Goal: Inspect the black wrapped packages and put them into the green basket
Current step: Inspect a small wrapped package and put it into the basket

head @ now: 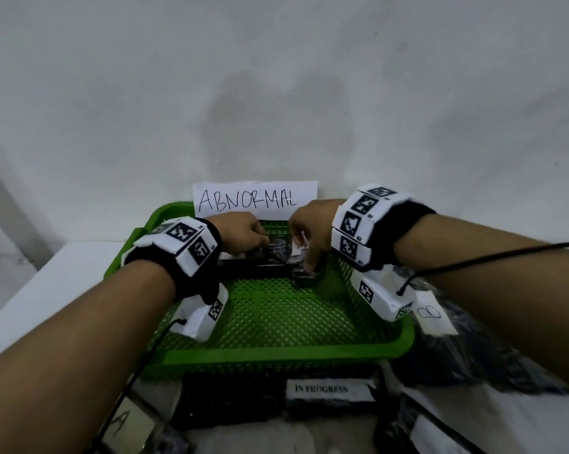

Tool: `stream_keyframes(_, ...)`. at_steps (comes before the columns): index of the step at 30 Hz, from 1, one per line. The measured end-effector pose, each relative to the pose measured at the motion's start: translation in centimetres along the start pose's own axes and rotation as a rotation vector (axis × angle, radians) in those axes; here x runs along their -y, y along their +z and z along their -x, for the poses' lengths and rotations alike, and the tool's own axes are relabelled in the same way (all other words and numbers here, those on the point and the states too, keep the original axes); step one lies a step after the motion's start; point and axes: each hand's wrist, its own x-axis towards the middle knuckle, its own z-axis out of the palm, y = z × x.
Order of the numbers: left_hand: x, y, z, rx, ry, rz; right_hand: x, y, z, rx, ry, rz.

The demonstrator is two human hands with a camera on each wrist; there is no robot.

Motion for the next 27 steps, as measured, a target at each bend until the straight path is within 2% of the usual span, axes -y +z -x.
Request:
stream_keyframes(3, 0.0, 0.2, 0.0, -0.017, -0.002, 0.021, -0.1, 0.7, -0.2, -0.044, 0.049, 0.000)
stream_keyframes(8, -0.2, 0.9, -0.2, -0.097, 0.004, 0.006, -1.2, -0.4, -0.8, 0.136, 0.072, -0.298)
stream_keyframes(11, -0.5, 1.2, -0.1, -0.134, -0.005, 0.006, -1.5, 0.0, -1.1, 0.159, 0.081, -0.304)
stream_keyframes(14, -0.7, 1.2, 0.1, -0.117, 0.002, 0.011, -1.0, 0.9, -0.6, -0.034, 0.081, -0.186)
stream_keyframes(16, -0.8, 0.9, 0.6, -0.096, 0.027, 0.031, -0.6, 1.2, -0.4, -0.089, 0.071, -0.138)
stream_keyframes(20, -1.2, -0.6, 2.8, -0.130, 0.062, 0.098, -0.1, 0.7, -0.3, -0.023, 0.052, -0.053)
stream_keyframes(24, -1.2, -3.4, 6.2, -0.281, 0.092, 0.191, 1.1, -1.5, 1.5, -0.033, 0.086, 0.020)
stream_keyframes(25, -1.1, -4.1, 7.4, -0.315, 0.096, 0.243, 1.9, -2.4, 2.2, -0.082, 0.073, 0.033)
stream_keyframes(27, -0.7, -5.5, 10.0, -0.367, 0.082, 0.374, 3.9, -4.4, 3.9, -0.269, 0.022, 0.035)
